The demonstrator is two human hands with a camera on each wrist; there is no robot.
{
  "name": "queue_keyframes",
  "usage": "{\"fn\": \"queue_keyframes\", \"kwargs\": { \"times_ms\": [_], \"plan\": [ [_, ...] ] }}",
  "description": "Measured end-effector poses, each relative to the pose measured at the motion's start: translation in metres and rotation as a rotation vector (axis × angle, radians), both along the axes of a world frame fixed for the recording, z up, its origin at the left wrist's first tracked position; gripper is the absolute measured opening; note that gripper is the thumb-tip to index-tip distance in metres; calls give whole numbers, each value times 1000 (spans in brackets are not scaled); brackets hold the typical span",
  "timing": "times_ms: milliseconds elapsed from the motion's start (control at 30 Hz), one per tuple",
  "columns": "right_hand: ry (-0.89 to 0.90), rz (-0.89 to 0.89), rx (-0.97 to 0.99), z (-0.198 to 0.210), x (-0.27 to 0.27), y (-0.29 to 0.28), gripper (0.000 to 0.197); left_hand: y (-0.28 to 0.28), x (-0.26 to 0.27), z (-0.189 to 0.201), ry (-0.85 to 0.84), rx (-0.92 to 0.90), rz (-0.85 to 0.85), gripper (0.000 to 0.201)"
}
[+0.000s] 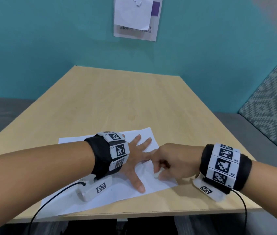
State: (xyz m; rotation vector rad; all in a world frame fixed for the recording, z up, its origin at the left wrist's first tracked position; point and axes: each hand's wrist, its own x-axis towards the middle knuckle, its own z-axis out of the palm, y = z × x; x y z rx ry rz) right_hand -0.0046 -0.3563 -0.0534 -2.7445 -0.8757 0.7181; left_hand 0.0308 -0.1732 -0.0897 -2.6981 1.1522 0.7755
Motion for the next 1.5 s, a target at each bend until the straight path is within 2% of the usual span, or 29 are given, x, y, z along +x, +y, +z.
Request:
{"fn": "queue_keyframes", "kwargs": {
  "times_ms": [100, 233, 367, 500, 633, 767, 900, 1033, 1167, 1267, 1400, 1500],
  "plan": [
    [-85, -103, -14, 5, 11, -11, 14, 0, 0, -3, -7, 14, 3, 125],
    [-52, -13, -16, 0, -2, -5, 12, 1, 3, -5, 0, 2, 4, 126],
    [-102, -89, -23, 4, 8, -12, 11, 0, 1, -5, -9, -6, 13, 127],
    [-41, -14, -21, 0, -4, -5, 14, -1, 2, -4, -8, 20, 12, 127],
    [-79, -98, -8, 4, 4, -13, 12, -1, 2, -5, -18, 23, 8, 128],
    [-11, -27, 4, 0, -9, -7, 12, 0, 4, -7, -25, 11, 3, 128],
    [-73, -103, -7, 5, 1, -16, 12, 0, 2, -9, -35, -2, 1, 129],
    [-16, -55, 4, 0, -7, -10, 13, 0, 3, -7, -24, 3, 3, 129],
    [-48, -110, 11, 3, 0, -15, 14, -3, 2, -7, -41, 17, 4, 129],
    [16, -62, 48, -1, -9, -9, 11, -2, 3, -8, -37, 29, 7, 130],
    [-51, -134, 41, 1, 1, -17, 12, -1, 5, -10, -46, 32, -1, 131],
    [-32, -85, 38, -2, -2, -12, 13, -1, 4, -9, -40, 31, -1, 130]
  ]
}}
